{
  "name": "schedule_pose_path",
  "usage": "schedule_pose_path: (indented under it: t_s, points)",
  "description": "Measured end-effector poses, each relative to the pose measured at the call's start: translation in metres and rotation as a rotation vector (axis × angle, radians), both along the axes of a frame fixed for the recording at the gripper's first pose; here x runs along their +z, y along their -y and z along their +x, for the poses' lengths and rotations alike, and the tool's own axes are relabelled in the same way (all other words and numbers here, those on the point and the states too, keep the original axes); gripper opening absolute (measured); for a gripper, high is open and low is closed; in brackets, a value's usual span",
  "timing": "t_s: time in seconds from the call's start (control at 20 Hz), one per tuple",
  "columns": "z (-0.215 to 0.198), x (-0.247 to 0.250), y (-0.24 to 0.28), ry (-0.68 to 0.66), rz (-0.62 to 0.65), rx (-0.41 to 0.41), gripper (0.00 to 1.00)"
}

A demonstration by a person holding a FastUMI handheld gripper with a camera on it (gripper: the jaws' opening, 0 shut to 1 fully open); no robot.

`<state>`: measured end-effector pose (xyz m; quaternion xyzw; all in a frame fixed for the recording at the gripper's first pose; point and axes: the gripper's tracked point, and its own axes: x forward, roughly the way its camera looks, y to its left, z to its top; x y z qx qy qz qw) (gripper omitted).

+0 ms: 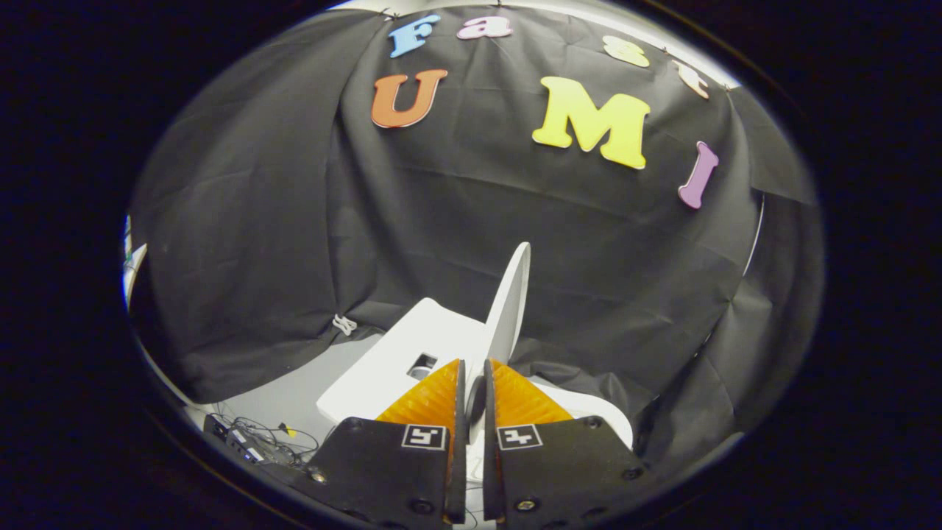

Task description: Open the toilet lid.

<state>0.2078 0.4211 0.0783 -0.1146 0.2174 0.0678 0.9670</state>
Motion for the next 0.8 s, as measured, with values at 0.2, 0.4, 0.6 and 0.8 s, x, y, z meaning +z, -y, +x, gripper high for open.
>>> schedule_pose_path:
  t_s: [0.2,0.4,0.6,0.8]
  points:
    - [0.003,-0.004,-0.015,0.027,-0.043,0.006,0.12]
    - [0.004,-0.007,-0.027,0.055,-0.115,0.006,0.12]
    - [0.003,-0.011,-0.034,0.108,-0.196,0.04,0.13]
    - [0.0,-0.016,-0.041,0.085,-0.177,0.091,0.21]
